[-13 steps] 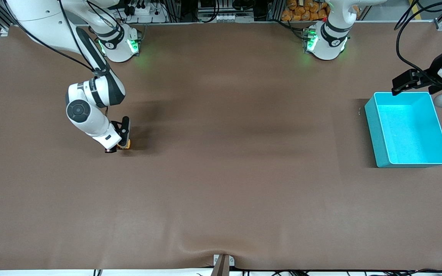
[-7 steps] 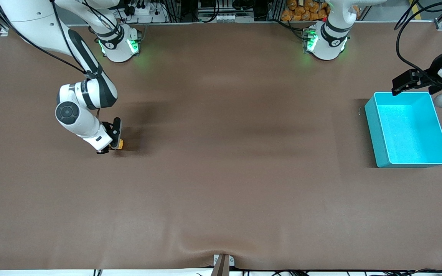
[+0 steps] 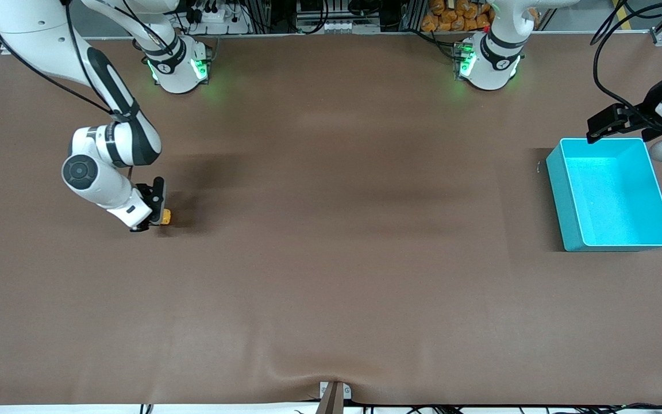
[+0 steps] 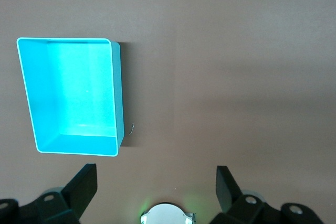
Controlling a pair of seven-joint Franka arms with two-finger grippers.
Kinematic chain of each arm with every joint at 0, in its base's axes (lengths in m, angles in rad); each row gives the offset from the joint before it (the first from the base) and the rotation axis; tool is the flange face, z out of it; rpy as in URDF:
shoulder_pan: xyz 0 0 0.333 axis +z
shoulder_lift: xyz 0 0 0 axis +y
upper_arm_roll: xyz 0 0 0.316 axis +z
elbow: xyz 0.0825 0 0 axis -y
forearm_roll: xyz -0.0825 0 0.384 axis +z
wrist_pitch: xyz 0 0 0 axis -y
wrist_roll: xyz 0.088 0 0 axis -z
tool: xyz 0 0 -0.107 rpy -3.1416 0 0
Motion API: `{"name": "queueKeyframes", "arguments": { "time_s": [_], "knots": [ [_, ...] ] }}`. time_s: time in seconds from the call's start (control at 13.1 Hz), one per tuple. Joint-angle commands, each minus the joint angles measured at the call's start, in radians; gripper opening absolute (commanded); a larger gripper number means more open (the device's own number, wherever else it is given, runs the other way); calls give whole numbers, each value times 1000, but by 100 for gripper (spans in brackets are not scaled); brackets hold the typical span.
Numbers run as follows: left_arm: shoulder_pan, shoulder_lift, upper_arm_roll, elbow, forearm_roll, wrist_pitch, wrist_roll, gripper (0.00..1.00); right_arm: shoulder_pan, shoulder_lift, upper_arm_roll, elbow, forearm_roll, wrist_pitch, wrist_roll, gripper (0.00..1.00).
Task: Wind and store yellow beetle car
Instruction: 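Press the car down and drag it backward with the right gripper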
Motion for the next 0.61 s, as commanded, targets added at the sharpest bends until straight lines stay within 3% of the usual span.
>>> {"name": "queueKeyframes", "arguments": {
  "time_s": [0.0,0.54],
  "knots": [
    [-1,-1,-3,1,17,2,-4,100,-52,117,3,42,-18,45,-50,37],
    [-1,4,-1,-1,17,8,-5,100,-125,134,3,43,-18,49,-99,39]
  ]
}}
